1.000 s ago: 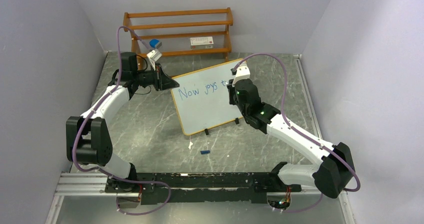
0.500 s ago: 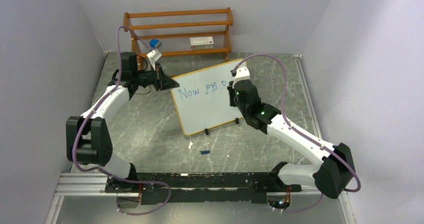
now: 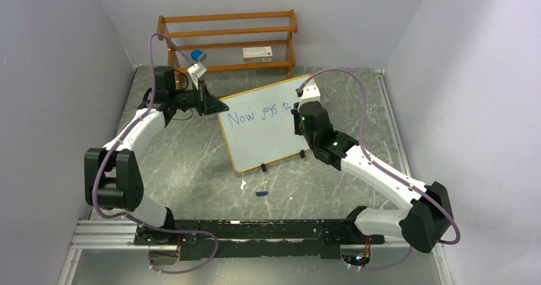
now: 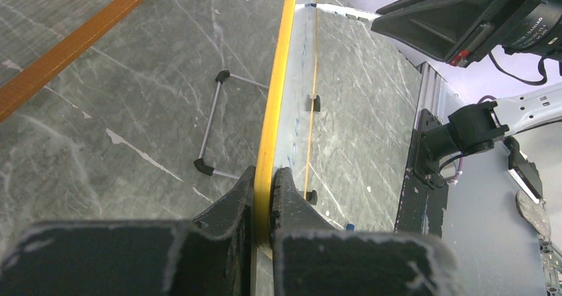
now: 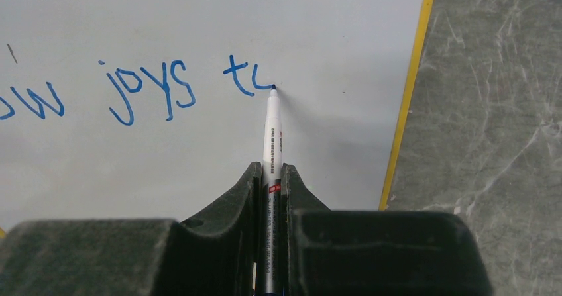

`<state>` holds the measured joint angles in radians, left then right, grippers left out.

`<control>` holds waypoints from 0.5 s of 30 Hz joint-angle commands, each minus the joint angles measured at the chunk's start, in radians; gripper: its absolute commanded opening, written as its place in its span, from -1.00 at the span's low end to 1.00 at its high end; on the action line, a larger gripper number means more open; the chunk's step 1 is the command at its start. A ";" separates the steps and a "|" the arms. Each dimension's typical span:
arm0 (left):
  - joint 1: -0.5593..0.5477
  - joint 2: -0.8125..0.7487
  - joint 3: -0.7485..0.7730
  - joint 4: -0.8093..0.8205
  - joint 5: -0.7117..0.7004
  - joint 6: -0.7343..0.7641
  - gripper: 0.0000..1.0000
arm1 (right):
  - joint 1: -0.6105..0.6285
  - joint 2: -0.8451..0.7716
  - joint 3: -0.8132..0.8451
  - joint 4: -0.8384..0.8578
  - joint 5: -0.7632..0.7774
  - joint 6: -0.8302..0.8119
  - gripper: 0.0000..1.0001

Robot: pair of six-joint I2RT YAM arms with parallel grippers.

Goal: Write a sentence on the whiteboard

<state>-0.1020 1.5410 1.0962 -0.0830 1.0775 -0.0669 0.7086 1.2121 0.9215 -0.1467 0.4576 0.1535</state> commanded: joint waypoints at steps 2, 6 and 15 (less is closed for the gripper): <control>-0.041 0.062 -0.047 -0.108 -0.163 0.156 -0.90 | -0.011 -0.008 -0.009 0.045 0.028 -0.005 -1.00; -0.042 0.061 -0.048 -0.107 -0.162 0.156 -0.90 | -0.013 -0.002 0.000 0.058 0.015 -0.009 -1.00; -0.042 0.062 -0.047 -0.108 -0.163 0.156 -0.90 | -0.013 0.012 0.010 0.077 -0.002 -0.015 -1.00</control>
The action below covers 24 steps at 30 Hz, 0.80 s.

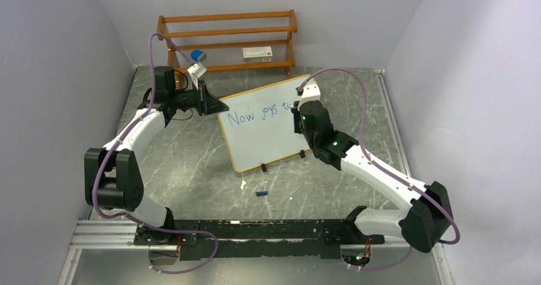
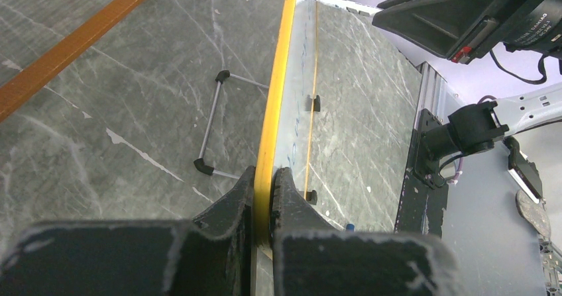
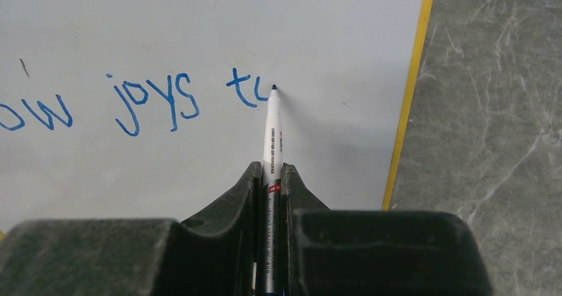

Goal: Write a sentence on the whiteboard

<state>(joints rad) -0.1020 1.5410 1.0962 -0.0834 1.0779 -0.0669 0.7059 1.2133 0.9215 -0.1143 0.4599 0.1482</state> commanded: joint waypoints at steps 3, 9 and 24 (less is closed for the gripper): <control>-0.042 0.062 -0.047 -0.108 -0.164 0.155 -0.90 | -0.011 0.014 0.014 0.045 -0.017 -0.012 -1.00; -0.042 0.061 -0.047 -0.107 -0.163 0.156 -0.90 | -0.010 0.018 0.018 0.049 -0.028 -0.012 -1.00; -0.042 0.061 -0.047 -0.108 -0.166 0.157 -0.90 | -0.009 0.016 0.022 0.059 -0.038 -0.012 -1.00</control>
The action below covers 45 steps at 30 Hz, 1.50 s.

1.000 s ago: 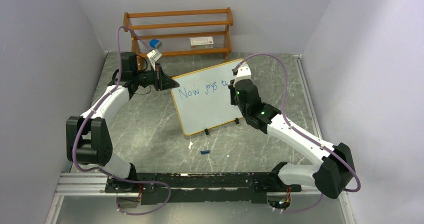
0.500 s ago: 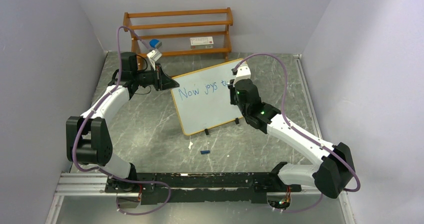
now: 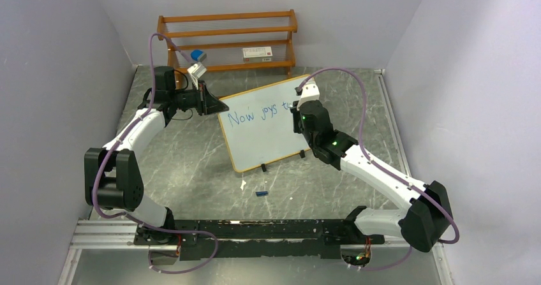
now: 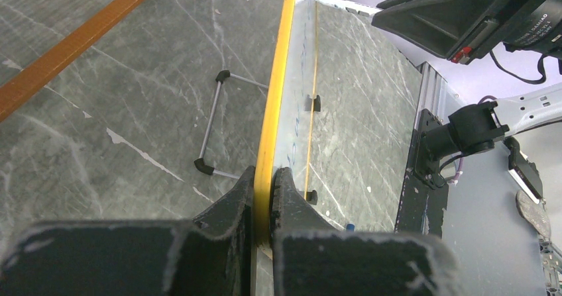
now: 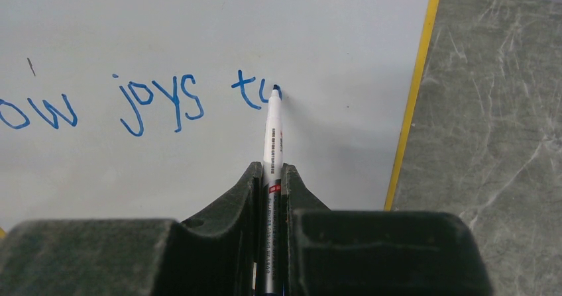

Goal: Write a sentence on the whiteboard

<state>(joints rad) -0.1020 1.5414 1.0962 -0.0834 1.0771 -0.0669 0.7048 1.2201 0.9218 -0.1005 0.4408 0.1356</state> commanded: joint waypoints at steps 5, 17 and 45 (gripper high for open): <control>-0.042 0.059 -0.047 -0.108 -0.166 0.157 -0.90 | -0.008 0.012 0.027 0.049 -0.023 0.002 -1.00; -0.042 0.059 -0.047 -0.108 -0.167 0.155 -0.90 | -0.008 0.011 0.037 0.030 -0.036 0.005 -1.00; -0.042 0.062 -0.050 -0.102 -0.192 0.147 -0.90 | 0.207 -0.149 -0.086 -0.059 0.019 0.048 -1.00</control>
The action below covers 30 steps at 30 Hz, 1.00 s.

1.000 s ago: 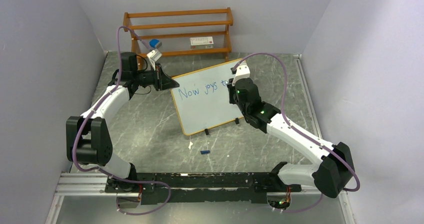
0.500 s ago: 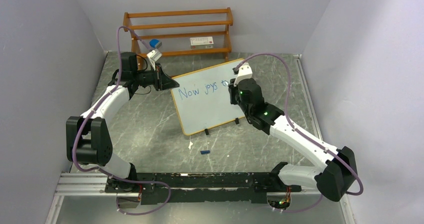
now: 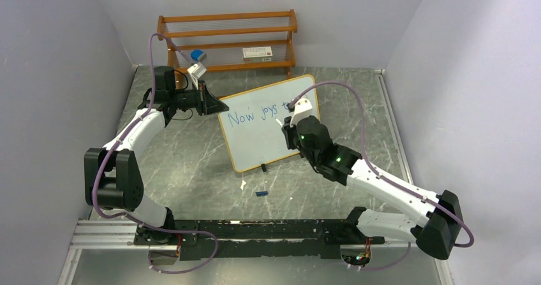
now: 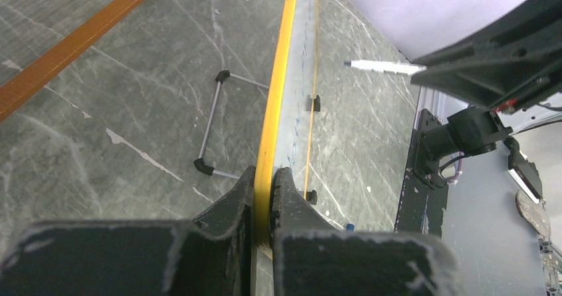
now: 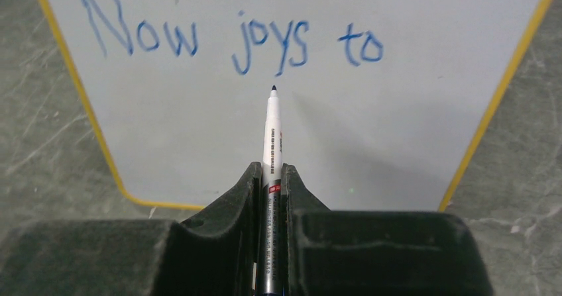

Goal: Write a sentence on the whiteboard

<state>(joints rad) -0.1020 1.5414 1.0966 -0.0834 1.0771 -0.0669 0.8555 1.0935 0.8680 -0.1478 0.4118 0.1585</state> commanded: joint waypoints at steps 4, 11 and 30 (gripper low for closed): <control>-0.042 0.059 -0.053 -0.101 -0.195 0.145 -0.90 | 0.144 -0.024 -0.051 -0.015 0.105 0.045 -1.00; -0.042 0.062 -0.053 -0.098 -0.202 0.142 -0.90 | 0.244 -0.011 -0.078 0.007 0.171 0.077 -1.00; -0.041 0.065 -0.052 -0.102 -0.213 0.137 -0.90 | 0.362 0.125 -0.069 0.083 0.263 0.125 -1.00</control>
<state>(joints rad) -0.1020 1.5414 1.0966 -0.0834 1.0752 -0.0677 1.1999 1.1896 0.7979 -0.1226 0.6296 0.2584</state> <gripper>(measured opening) 0.092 0.132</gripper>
